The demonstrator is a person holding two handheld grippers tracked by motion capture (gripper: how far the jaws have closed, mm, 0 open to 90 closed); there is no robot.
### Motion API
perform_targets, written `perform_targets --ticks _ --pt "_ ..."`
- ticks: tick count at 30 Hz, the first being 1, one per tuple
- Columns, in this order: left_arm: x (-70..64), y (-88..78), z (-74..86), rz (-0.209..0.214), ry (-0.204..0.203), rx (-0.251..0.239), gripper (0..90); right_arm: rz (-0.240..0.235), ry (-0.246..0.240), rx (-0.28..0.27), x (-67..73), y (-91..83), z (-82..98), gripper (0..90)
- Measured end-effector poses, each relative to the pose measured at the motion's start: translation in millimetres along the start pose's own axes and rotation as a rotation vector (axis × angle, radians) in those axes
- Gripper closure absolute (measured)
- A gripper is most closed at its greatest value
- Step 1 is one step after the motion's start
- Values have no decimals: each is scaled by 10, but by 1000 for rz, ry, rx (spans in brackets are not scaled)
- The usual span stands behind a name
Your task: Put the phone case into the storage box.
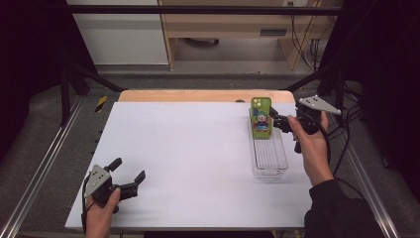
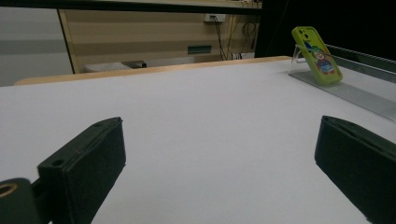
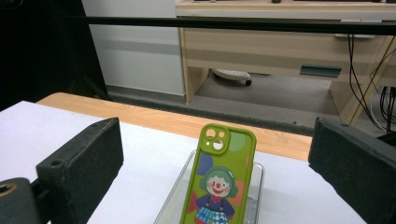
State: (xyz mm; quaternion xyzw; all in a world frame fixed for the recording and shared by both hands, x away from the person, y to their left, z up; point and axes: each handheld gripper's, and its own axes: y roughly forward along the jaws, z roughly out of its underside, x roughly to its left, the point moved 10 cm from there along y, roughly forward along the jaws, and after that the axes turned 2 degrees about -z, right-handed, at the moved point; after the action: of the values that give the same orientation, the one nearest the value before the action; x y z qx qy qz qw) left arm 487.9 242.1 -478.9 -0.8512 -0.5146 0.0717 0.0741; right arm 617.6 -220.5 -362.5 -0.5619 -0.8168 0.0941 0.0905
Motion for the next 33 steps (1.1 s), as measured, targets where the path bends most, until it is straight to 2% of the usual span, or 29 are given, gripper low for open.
perform_targets --ticks 16,23,29,33 --pt "-21 18 23 6 4 10 15 -12 7 -22 -45 -182 12 33" --pt "-30 18 25 6 1 10 15 -16 10 -39 -70 -309 31 32" --pt "-36 15 26 7 2 11 15 -29 -16 -56 -44 -462 86 31" --pt "-36 15 16 9 1 7 15 -40 -10 -67 -30 -550 143 32"
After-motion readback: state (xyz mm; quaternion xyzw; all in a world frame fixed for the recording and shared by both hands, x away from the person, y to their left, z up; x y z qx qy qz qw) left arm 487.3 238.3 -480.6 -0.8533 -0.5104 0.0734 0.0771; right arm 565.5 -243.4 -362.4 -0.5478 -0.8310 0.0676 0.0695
